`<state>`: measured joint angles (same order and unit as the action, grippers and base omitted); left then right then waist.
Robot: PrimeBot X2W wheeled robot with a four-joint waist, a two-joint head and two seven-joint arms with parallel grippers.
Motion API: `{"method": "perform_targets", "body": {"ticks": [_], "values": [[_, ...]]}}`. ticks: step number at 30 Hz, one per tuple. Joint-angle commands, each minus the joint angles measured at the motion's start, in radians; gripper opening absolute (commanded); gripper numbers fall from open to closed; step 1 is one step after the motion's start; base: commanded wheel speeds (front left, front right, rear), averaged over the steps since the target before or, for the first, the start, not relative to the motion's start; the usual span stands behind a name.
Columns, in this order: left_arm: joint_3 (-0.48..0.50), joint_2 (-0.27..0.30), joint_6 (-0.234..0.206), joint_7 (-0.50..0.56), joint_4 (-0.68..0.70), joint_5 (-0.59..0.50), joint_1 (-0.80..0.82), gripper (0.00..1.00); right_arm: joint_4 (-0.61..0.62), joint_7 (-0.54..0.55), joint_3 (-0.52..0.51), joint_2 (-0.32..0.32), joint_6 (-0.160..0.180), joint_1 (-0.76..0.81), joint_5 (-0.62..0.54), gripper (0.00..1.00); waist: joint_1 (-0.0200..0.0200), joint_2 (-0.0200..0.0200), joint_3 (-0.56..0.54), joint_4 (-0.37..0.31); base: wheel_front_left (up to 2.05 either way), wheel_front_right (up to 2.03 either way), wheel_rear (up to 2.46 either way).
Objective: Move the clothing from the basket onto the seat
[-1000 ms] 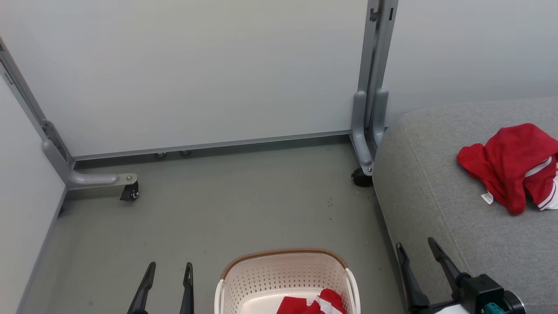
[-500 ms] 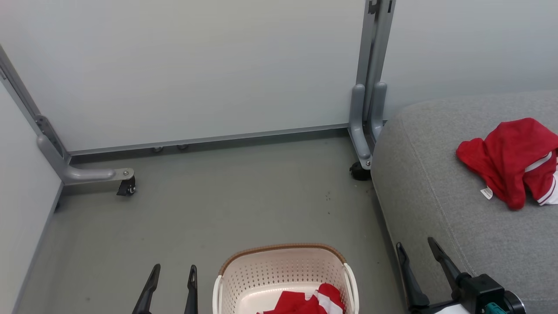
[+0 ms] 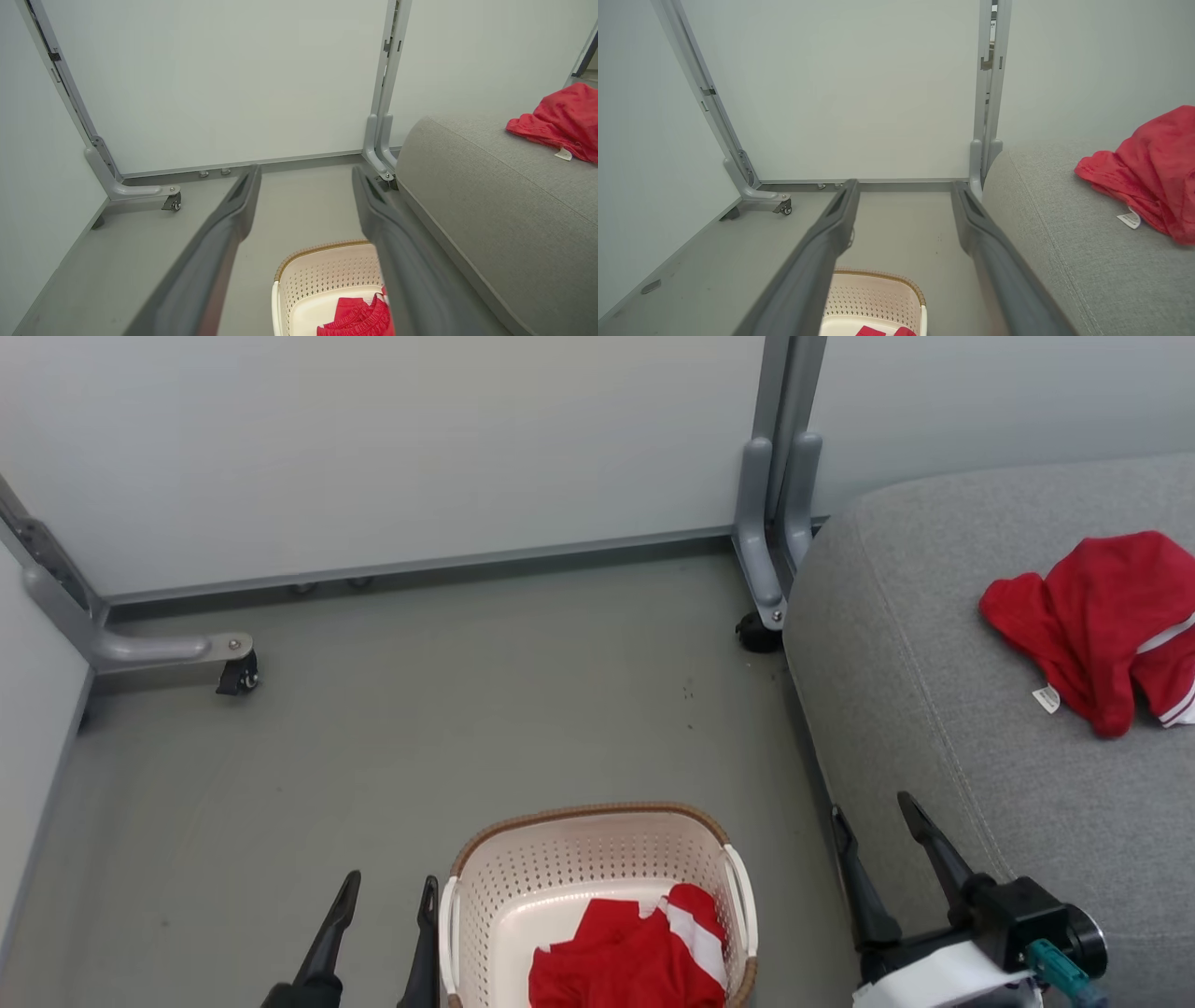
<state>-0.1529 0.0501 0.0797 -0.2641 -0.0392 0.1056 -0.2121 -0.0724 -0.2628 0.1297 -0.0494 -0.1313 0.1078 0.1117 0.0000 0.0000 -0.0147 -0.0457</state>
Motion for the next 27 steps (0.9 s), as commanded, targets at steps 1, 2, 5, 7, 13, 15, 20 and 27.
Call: {"method": "perform_targets", "body": {"ticks": [1,2,5,7,13,15,20,27], "values": [[-0.001,0.001,0.007,0.0,0.002,-0.008,0.04,1.0,0.002,-0.003,0.005,-0.002,0.001,-0.031,-0.005,1.0,0.0,0.0,0.094,-0.029,0.0,0.0,0.0],[-0.004,0.001,0.01,0.0,0.005,-0.015,0.062,1.0,0.004,-0.003,0.009,-0.002,0.001,-0.055,-0.014,1.0,0.0,0.0,0.128,-0.034,0.0,0.0,0.0],[-0.013,0.001,0.024,0.0,-0.001,-0.032,0.121,1.0,0.011,-0.003,0.002,-0.002,0.001,-0.109,-0.021,1.0,0.0,0.0,0.212,-0.047,0.0,0.0,0.0],[-0.024,0.008,0.033,0.0,-0.013,-0.041,0.179,1.0,0.024,-0.003,-0.01,-0.002,0.001,-0.152,-0.023,1.0,0.0,0.0,0.279,-0.058,0.0,0.0,0.0],[-0.119,0.066,0.05,0.0,-0.082,-0.079,0.377,1.0,0.067,-0.003,-0.049,-0.002,0.001,-0.264,-0.032,1.0,0.0,0.0,0.456,-0.08,0.0,0.0,0.0],[-0.188,0.097,0.051,0.0,-0.124,-0.089,0.455,1.0,0.092,-0.003,-0.068,-0.002,0.001,-0.297,-0.039,1.0,0.0,0.0,0.506,-0.087,0.0,0.0,0.0],[-0.359,0.168,0.051,-0.001,-0.227,-0.055,0.646,1.0,0.151,-0.003,-0.111,-0.002,0.001,-0.367,-0.019,1.0,0.0,0.0,0.619,-0.117,0.0,0.0,0.0],[-0.618,0.257,0.051,0.0,-0.441,-0.016,0.89,1.0,0.233,-0.003,-0.149,-0.001,0.001,-0.441,0.026,1.0,0.0,0.0,0.769,-0.179,0.0,0.0,0.0]]}}
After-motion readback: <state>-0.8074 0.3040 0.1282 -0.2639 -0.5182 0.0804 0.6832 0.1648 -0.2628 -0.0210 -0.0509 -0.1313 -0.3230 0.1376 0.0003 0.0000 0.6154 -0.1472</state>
